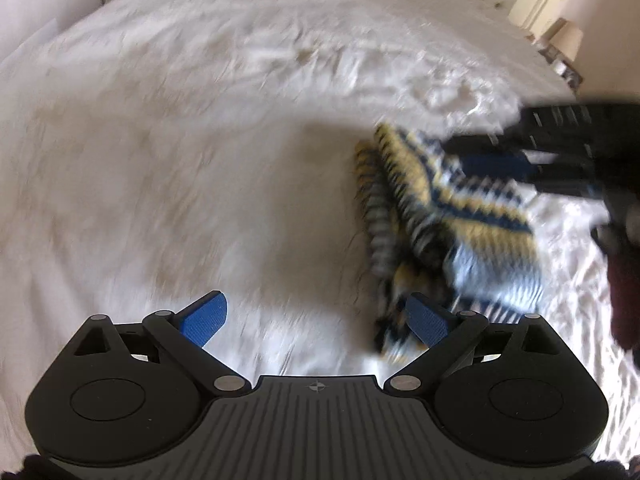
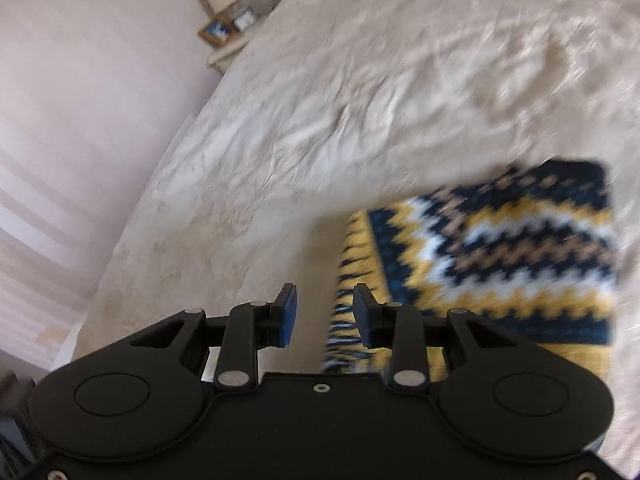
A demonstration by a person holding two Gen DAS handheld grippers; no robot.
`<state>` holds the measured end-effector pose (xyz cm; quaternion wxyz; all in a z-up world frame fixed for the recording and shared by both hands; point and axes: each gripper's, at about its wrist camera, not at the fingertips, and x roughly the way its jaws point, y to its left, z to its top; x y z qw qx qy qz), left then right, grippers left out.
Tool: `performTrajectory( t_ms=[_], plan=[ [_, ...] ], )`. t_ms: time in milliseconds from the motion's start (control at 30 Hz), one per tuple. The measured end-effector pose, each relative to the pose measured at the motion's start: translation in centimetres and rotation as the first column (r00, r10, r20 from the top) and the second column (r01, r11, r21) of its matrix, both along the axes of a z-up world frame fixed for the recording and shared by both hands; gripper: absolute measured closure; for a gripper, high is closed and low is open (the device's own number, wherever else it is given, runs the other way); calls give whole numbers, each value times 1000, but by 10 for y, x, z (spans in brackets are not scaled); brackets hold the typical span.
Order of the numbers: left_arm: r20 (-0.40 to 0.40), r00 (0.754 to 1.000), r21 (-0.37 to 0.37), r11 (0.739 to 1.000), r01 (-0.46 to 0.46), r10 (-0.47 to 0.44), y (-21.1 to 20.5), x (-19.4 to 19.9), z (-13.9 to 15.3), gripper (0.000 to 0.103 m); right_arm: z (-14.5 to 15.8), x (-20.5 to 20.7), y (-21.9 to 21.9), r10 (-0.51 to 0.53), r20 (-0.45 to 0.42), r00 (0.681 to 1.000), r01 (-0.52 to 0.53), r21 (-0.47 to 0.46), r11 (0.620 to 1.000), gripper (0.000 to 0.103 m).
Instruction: Fold small clothes
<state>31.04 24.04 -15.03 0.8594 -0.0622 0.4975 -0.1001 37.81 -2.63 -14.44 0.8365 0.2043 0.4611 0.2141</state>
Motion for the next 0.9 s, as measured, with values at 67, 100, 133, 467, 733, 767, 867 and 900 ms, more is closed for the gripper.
performTrajectory(
  t_ms=[67, 100, 133, 467, 733, 767, 867, 900],
  plan=[
    [31, 999, -9, 1000, 22, -22, -8, 14, 10, 6, 4, -8, -12, -11, 23, 1000, 12, -42, 999, 59],
    [46, 998, -11, 999, 32, -31, -14, 20, 13, 6, 5, -12, -17, -15, 30, 999, 17, -67, 998, 59],
    [64, 997, -11, 999, 45, -44, -21, 29, 18, 6, 4, -16, -22, -17, 36, 999, 20, -95, 995, 59],
    [87, 963, 92, 964, 248, -256, -108, 96, 7, 5, -39, -53, -20, 22, -59, 998, -34, -214, 976, 59],
    [-108, 981, 139, 974, 177, -162, -80, 116, -62, 4, -66, -73, 18, 150, -145, 978, -173, -157, 972, 59],
    [-112, 983, 117, 980, 160, -147, -75, 117, -63, 4, -62, -75, 15, 150, -131, 980, -168, -135, 977, 59],
    [-111, 982, 116, 979, 168, -156, -74, 116, -65, 3, -43, -77, -5, 118, -79, 990, -124, -75, 989, 59],
    [-110, 981, 121, 977, 174, -161, -75, 116, -65, 3, -34, -76, -14, 101, -50, 994, -105, -79, 991, 59]
  ],
)
